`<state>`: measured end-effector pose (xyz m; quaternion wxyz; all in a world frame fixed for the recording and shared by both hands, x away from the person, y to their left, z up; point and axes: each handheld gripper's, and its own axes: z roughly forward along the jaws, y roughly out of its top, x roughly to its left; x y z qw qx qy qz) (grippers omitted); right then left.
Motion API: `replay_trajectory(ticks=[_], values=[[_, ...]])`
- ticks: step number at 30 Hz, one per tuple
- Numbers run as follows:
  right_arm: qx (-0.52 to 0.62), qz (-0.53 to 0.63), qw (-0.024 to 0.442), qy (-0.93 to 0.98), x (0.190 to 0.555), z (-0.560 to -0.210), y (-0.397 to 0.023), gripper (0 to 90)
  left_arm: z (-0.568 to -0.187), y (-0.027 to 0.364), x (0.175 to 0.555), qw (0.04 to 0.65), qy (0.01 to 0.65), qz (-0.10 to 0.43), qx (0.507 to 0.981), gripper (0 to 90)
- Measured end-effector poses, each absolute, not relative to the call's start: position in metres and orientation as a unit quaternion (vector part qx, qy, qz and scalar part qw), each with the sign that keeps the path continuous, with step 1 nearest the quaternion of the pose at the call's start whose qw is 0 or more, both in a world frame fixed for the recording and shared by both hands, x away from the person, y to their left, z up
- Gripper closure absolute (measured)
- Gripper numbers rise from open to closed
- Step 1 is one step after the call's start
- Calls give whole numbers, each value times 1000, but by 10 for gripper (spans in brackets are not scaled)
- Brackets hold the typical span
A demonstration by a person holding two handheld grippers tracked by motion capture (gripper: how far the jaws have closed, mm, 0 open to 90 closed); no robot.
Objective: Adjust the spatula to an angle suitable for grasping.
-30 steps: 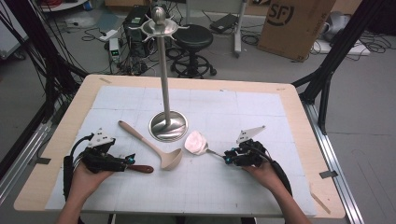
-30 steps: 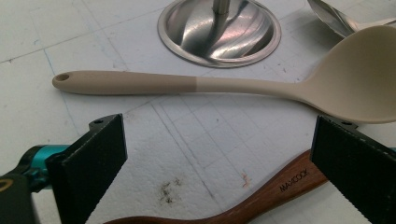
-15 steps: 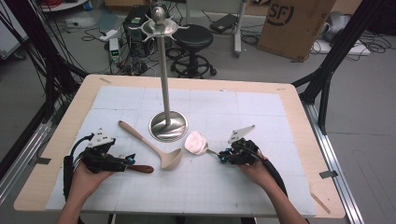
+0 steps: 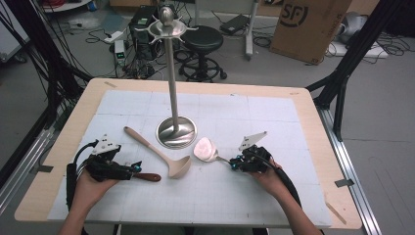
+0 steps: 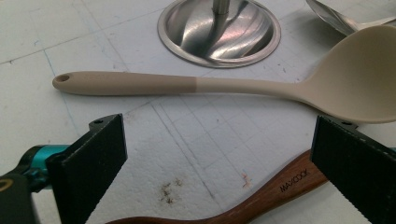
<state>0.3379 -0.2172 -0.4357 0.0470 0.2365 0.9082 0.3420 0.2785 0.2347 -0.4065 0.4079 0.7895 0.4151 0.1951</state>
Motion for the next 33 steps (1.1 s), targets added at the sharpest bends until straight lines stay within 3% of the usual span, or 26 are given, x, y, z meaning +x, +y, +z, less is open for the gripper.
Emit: replay_trajectory(ticks=[33], values=[[223,365,46,903,333,-422,-217,840,-407,234,278,407,415,196,789,45]])
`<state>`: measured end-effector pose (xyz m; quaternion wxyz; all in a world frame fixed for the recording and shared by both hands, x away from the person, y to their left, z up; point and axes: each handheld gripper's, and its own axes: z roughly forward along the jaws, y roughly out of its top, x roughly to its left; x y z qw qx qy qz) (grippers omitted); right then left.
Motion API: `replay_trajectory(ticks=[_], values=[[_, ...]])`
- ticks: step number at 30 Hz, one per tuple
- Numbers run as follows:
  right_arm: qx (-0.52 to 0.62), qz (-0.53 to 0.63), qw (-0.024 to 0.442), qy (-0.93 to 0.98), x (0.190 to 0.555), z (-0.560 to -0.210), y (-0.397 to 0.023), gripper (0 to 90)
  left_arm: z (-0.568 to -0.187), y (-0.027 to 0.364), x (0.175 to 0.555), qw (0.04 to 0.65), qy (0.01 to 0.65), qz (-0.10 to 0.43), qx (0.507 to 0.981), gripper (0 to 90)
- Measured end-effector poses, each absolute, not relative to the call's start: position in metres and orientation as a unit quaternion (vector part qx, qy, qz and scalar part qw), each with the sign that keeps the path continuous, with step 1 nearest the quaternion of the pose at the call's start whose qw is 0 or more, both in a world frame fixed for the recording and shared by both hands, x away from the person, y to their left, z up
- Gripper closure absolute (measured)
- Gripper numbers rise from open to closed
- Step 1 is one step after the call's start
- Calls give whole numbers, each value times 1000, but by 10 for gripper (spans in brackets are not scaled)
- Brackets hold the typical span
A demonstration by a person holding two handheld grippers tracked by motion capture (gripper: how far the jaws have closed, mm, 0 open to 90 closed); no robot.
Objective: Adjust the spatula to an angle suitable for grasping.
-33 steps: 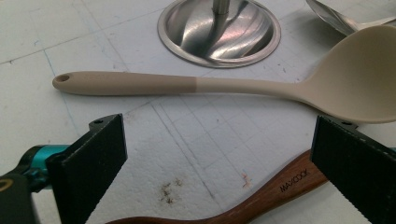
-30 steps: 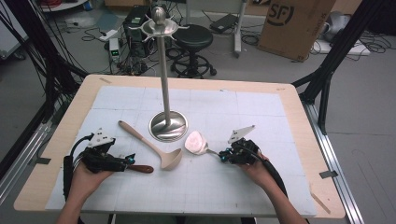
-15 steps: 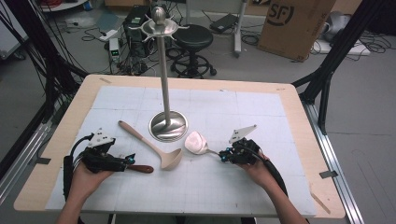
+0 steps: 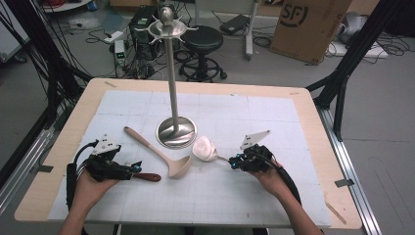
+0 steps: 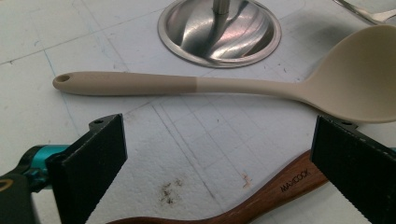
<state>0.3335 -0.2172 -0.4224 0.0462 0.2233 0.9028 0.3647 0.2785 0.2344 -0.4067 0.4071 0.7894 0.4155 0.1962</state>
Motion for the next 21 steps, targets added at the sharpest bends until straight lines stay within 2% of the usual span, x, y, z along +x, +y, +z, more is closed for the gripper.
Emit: replay_trajectory(ticks=[21], values=[[209,378,46,900,331,-409,-209,840,-406,235,278,407,415,197,790,45]])
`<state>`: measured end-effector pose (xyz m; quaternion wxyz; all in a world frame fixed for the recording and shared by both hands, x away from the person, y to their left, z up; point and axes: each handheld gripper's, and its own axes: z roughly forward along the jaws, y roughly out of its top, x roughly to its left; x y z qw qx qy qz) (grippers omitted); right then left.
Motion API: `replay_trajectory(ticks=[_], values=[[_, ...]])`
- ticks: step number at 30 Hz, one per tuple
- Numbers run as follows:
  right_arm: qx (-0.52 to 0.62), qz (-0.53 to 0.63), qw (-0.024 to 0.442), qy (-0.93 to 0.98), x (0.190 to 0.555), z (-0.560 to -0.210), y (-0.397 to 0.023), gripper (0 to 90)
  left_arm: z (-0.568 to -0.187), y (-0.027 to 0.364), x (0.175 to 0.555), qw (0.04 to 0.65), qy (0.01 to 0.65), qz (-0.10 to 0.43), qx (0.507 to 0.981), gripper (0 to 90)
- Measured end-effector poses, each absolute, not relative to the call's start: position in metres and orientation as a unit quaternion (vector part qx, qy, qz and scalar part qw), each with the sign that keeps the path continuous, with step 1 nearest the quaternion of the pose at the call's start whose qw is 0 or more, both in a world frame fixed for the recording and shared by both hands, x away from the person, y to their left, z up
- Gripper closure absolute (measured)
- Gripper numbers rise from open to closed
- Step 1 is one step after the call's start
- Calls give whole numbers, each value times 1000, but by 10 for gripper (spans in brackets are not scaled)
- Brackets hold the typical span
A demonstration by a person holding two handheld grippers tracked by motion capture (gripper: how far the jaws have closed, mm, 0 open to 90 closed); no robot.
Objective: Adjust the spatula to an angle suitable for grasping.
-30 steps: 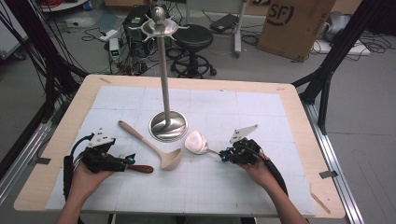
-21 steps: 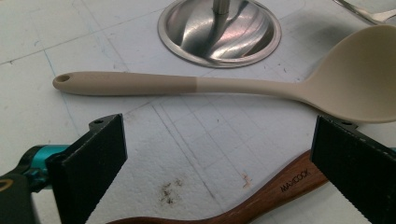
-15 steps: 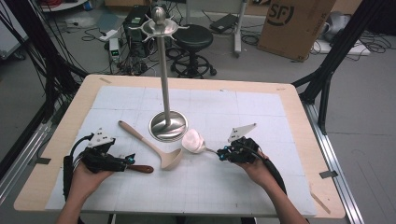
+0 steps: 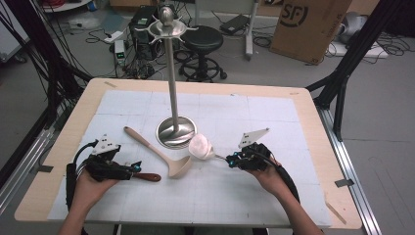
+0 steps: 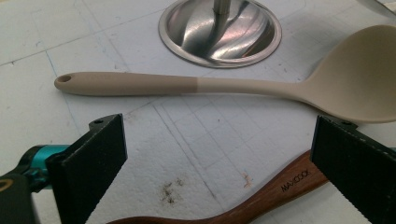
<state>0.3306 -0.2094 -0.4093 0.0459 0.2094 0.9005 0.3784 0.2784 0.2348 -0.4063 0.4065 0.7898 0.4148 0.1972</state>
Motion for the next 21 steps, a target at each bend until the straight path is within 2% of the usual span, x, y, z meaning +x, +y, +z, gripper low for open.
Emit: replay_trajectory(ticks=[7,21], values=[[187,385,52,902,326,-397,-201,840,-406,235,278,407,415,197,789,45],[133,399,30,907,314,-381,-163,840,-404,237,278,411,416,201,786,45]])
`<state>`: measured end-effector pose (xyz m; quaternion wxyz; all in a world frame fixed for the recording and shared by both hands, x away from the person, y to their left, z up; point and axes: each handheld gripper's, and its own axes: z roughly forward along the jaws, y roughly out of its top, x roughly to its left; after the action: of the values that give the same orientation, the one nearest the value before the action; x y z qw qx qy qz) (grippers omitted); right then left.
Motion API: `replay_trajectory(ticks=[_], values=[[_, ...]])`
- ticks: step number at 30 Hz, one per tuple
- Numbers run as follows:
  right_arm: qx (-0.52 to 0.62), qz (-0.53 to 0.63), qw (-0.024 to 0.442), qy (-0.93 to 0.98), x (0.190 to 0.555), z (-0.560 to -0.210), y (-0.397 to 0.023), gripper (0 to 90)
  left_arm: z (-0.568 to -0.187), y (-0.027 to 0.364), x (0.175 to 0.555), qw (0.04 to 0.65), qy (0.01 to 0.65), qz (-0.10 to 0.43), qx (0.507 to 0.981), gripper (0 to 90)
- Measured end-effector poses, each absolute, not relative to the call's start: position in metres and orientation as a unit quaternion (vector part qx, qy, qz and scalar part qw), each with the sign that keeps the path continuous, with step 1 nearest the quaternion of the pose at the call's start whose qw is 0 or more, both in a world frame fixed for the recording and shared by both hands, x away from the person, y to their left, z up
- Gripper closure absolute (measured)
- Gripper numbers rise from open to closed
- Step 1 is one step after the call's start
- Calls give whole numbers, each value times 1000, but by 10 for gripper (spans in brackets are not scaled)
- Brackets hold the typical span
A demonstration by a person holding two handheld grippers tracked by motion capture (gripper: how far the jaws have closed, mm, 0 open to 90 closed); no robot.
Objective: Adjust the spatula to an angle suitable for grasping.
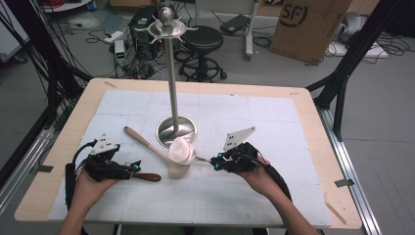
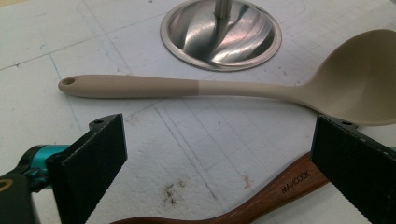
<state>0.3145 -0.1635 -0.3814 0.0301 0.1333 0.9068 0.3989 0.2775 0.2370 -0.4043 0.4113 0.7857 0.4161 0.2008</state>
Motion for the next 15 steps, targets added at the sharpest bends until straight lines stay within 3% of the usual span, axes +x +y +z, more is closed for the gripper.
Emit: replay_trajectory(ticks=[15], values=[[95,406,2,909,303,-385,-131,840,-405,240,278,411,421,202,783,45]])
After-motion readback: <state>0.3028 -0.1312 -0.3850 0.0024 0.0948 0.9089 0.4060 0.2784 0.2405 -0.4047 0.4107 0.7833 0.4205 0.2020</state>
